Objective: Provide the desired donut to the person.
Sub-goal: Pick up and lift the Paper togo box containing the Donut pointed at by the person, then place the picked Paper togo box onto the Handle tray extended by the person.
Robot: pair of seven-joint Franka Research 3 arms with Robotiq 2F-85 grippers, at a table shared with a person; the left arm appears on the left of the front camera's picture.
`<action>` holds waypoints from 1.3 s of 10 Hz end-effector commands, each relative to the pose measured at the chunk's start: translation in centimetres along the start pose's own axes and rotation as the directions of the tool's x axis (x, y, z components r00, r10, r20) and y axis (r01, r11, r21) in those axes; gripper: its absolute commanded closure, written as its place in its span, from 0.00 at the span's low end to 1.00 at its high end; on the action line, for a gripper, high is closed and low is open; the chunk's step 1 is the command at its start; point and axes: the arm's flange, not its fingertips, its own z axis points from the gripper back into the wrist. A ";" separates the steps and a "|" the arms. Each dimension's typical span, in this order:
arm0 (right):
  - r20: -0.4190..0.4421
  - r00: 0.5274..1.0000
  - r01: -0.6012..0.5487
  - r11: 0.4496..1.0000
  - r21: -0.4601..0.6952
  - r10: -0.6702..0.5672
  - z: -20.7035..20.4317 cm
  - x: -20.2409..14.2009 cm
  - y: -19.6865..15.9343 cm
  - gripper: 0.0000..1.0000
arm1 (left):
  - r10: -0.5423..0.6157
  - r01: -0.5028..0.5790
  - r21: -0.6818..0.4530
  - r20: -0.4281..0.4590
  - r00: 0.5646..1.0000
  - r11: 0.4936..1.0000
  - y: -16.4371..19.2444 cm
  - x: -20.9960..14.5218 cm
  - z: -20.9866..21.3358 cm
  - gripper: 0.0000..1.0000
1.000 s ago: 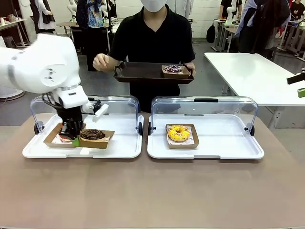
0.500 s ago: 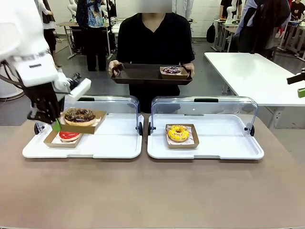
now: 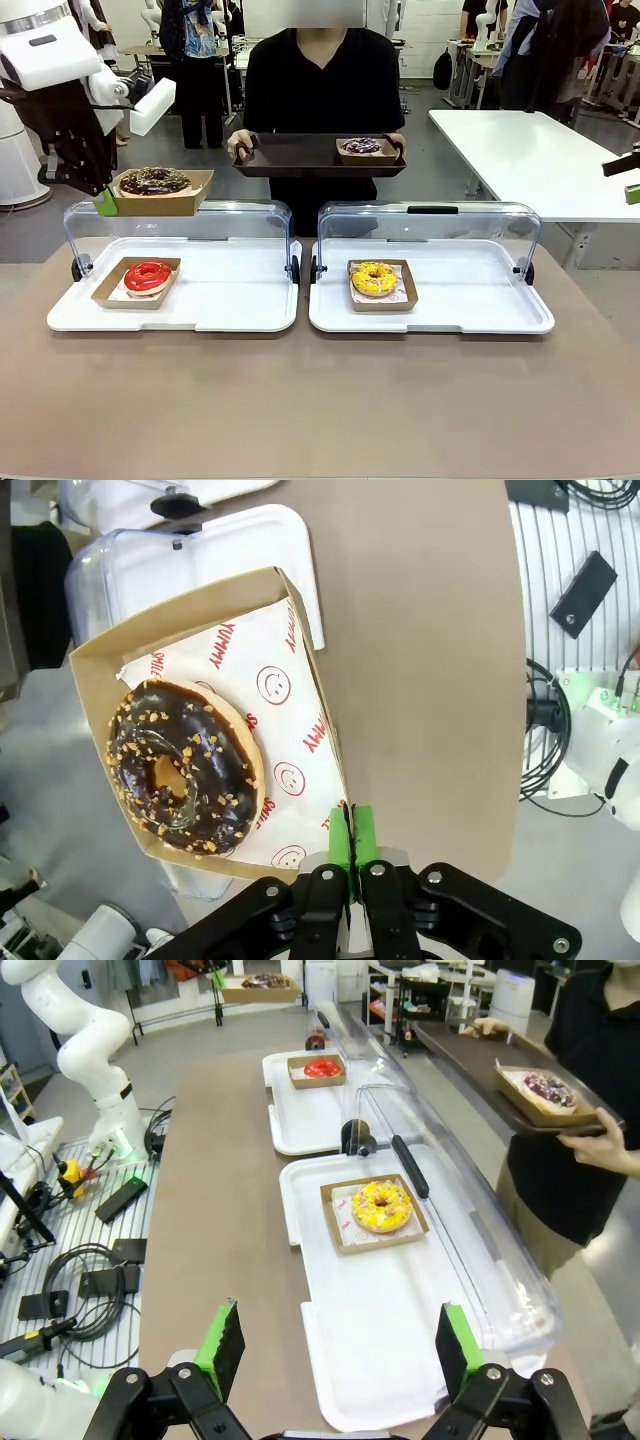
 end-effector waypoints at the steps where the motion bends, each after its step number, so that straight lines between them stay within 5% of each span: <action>1: 0.019 1.000 0.001 1.000 0.000 -0.001 -0.1 0.1 0.0 0.00 | -0.013 0.013 0.016 -0.007 1.000 1.000 -1.0 0.6 0.5 1.00; 13: 0.019 1.000 0.001 1.000 0.000 -0.001 -0.1 0.1 0.0 0.00 | -0.013 0.013 0.016 -0.007 1.000 1.000 -1.0 0.6 0.5 1.00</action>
